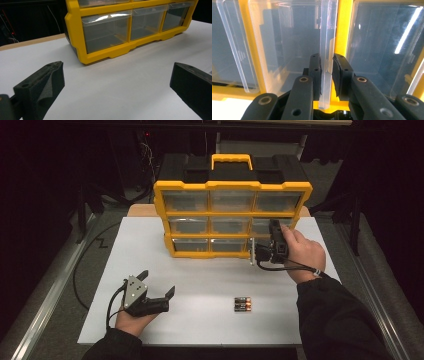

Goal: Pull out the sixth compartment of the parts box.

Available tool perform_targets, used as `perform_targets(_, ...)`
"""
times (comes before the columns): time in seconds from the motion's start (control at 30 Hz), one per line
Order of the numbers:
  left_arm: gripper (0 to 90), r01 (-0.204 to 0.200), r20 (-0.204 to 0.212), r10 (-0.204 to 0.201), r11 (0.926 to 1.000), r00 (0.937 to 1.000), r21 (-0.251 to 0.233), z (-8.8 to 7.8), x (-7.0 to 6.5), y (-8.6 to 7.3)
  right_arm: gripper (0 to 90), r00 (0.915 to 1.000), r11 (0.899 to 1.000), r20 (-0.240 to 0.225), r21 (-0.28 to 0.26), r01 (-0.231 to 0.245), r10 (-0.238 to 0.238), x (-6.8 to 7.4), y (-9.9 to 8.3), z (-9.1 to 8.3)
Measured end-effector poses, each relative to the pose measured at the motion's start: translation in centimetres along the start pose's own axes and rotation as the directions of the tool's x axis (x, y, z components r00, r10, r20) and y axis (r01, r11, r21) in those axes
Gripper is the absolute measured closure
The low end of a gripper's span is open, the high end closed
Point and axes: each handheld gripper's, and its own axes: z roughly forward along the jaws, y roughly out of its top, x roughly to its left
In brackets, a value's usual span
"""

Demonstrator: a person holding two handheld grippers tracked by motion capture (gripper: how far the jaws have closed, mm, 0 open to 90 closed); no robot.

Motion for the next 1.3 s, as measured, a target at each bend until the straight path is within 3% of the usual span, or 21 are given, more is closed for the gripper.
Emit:
perform_targets(0.83,0.3,0.004,0.003,-0.004,1.0,1.0,-0.007,-0.1,0.0,0.0,80.2,0.9997,1.0,-0.022,-0.009,-0.005,0.005,0.0,-0.5,-2.7)
perform_targets(1.3,0.3,0.004,0.003,-0.004,1.0,1.0,-0.008,-0.1,0.0,0.1,80.0,0.9996,1.0,-0.025,-0.013,0.016,-0.016,0.1,-0.6,-3.8)
